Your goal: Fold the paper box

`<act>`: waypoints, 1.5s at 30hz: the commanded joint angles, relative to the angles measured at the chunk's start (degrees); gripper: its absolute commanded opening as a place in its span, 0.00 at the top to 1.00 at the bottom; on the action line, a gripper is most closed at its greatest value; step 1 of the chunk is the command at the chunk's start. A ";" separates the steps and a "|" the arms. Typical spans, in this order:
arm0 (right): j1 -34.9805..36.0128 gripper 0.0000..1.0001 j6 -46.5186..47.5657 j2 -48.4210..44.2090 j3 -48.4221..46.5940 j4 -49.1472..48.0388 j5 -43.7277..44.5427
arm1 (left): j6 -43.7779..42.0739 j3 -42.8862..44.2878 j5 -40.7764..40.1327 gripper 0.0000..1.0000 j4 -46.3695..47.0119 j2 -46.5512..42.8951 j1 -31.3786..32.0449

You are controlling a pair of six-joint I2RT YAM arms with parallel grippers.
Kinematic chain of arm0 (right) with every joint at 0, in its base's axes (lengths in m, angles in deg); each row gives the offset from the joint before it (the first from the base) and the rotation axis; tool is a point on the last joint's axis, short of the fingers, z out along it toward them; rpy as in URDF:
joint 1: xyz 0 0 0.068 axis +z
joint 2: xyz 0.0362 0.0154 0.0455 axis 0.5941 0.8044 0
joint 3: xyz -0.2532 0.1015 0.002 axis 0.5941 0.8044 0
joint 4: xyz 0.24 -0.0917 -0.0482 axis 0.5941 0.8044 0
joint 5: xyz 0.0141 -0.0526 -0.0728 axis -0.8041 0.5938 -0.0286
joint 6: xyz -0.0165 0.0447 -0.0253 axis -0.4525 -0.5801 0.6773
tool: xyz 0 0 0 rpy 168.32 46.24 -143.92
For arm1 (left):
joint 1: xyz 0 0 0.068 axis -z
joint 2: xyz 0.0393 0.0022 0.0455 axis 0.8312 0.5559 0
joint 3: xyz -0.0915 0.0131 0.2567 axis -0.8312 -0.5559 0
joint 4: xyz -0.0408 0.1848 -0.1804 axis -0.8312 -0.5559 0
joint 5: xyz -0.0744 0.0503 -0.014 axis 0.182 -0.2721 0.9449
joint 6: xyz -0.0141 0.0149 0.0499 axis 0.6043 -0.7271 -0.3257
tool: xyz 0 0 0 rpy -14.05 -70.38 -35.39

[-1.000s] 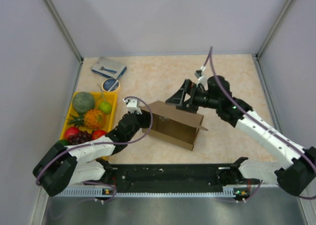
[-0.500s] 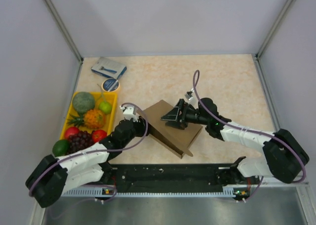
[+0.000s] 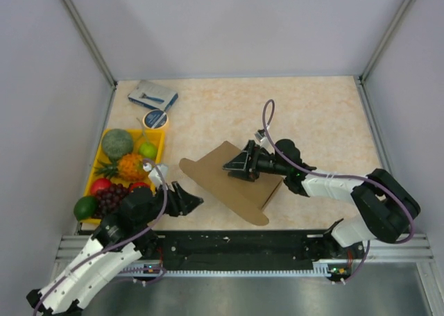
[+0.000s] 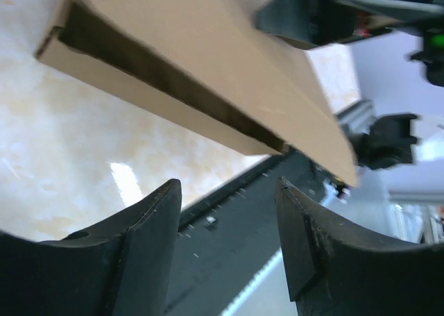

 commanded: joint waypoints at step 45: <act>0.27 0.31 12.11 -4.96 -1.55 14.95 -0.88 | -34.87 37.18 25.93 0.42 -0.71 61.97 -23.81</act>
